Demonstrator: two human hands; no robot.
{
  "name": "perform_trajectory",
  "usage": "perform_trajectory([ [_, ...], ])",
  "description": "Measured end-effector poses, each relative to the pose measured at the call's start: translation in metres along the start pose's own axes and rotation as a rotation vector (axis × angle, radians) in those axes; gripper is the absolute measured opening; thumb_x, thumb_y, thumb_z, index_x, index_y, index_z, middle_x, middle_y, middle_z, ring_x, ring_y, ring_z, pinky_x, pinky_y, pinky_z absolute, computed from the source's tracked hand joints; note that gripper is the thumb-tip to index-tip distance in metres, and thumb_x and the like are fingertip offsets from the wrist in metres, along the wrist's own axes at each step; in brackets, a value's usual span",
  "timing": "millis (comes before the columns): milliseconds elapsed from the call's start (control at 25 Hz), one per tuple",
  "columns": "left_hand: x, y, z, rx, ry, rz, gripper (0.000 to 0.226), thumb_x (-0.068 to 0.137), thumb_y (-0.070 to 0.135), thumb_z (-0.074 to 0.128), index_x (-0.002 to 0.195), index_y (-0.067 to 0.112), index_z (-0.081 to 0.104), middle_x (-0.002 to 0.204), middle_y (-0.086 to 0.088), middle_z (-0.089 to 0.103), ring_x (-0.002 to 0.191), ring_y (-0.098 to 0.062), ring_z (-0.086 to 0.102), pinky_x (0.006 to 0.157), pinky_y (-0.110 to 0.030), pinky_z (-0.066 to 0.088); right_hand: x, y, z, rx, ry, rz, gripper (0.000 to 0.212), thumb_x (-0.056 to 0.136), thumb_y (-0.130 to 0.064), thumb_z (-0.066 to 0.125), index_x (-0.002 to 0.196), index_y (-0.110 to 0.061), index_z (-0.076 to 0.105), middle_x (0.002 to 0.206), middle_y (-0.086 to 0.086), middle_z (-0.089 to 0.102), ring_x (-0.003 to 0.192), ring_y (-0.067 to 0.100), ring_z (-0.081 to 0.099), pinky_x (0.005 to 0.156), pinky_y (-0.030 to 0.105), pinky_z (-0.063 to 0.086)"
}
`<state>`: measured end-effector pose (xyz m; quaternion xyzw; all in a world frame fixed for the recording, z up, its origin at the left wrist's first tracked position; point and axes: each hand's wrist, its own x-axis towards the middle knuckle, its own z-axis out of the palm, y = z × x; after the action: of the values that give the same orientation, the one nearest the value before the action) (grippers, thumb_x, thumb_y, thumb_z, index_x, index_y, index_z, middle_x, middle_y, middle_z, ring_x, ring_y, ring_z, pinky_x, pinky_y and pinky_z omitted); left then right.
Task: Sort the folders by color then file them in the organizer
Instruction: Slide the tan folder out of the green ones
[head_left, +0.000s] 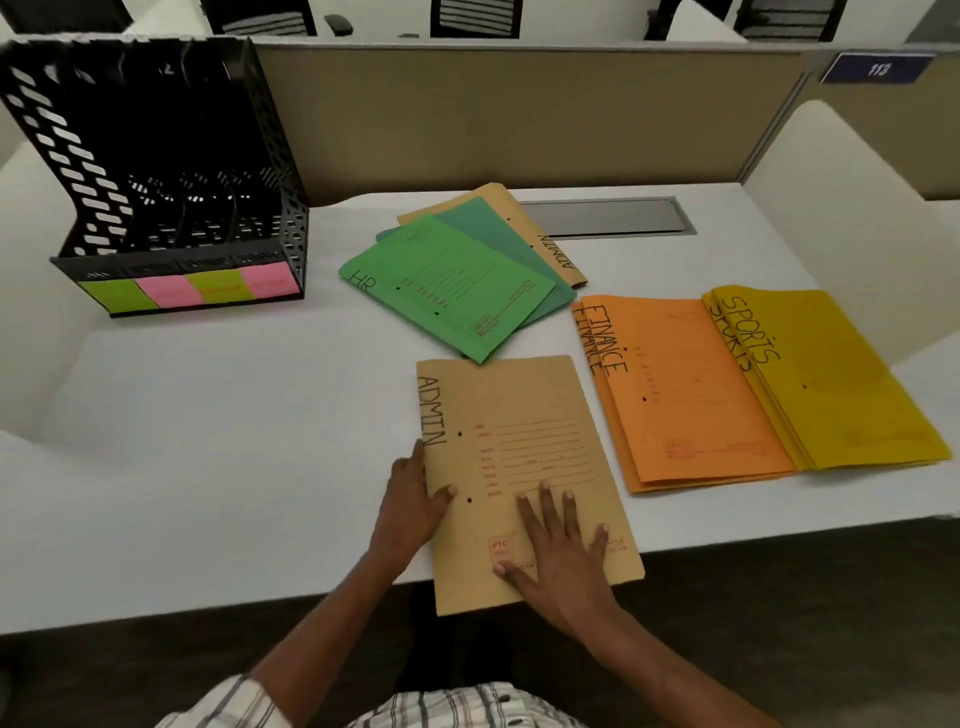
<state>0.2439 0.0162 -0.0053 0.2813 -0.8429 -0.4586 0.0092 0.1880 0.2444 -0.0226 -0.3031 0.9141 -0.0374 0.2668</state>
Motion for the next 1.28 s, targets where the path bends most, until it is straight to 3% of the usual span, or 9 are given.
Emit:
perform_trajectory([
  [120,0.019,0.014,0.020,0.153,0.023,0.015,0.074,0.094,0.028,0.068,0.156,0.020,0.028,0.156,-0.005,0.031,0.141,-0.025,0.037,0.107,-0.046,0.049,0.009,0.011,-0.006,-0.005,0.083,-0.004,0.087,0.087,-0.085,0.013,0.147,-0.042,-0.034,0.157,-0.008,-0.042,0.146,0.025,-0.036,0.116,0.070,-0.011],
  [440,0.079,0.020,0.016,0.406,-0.029,0.115,0.071,0.099,0.042,0.058,0.158,0.016,0.027,0.168,-0.007,0.017,0.154,-0.028,0.022,0.118,-0.051,0.038,0.029,0.027,-0.003,-0.066,0.211,-0.054,0.083,0.092,-0.082,0.013,0.155,-0.039,-0.019,0.164,-0.007,-0.028,0.151,0.021,-0.028,0.118,0.066,-0.010],
  [720,0.142,0.021,0.002,0.426,-0.110,0.168,0.072,0.102,0.048,0.051,0.161,0.019,0.023,0.170,-0.005,0.006,0.156,-0.029,0.020,0.118,-0.052,0.039,0.069,0.016,-0.019,-0.060,0.227,-0.016,0.084,0.091,-0.082,0.013,0.155,-0.039,-0.020,0.164,-0.007,-0.029,0.151,0.021,-0.029,0.117,0.065,-0.016],
  [1000,0.168,0.012,0.004,0.624,-0.121,0.375,0.065,0.108,0.047,0.027,0.163,0.016,0.012,0.171,-0.010,0.000,0.158,-0.029,-0.006,0.128,-0.044,0.004,0.081,0.013,-0.024,-0.041,0.241,-0.023,0.086,0.092,-0.081,0.022,0.158,-0.036,-0.012,0.166,-0.007,-0.021,0.153,0.021,-0.022,0.119,0.065,-0.009],
  [1160,0.151,-0.007,0.011,0.631,-0.096,0.373,0.064,0.107,0.046,0.014,0.163,0.017,0.002,0.170,-0.007,-0.008,0.157,-0.026,-0.015,0.128,-0.044,-0.004,0.073,0.007,-0.021,-0.022,0.221,-0.013,0.084,0.094,-0.079,0.025,0.158,-0.036,-0.009,0.167,-0.008,-0.018,0.154,0.020,-0.019,0.118,0.063,-0.009],
  [1280,0.146,-0.014,0.016,0.631,-0.074,0.363,0.065,0.106,0.047,0.014,0.163,0.017,0.001,0.170,-0.005,-0.010,0.157,-0.025,-0.015,0.129,-0.045,-0.003,0.080,0.002,-0.034,0.043,0.235,0.043,0.077,0.096,-0.077,0.017,0.157,-0.040,-0.013,0.165,-0.014,-0.021,0.153,0.010,-0.020,0.123,0.056,-0.009],
])
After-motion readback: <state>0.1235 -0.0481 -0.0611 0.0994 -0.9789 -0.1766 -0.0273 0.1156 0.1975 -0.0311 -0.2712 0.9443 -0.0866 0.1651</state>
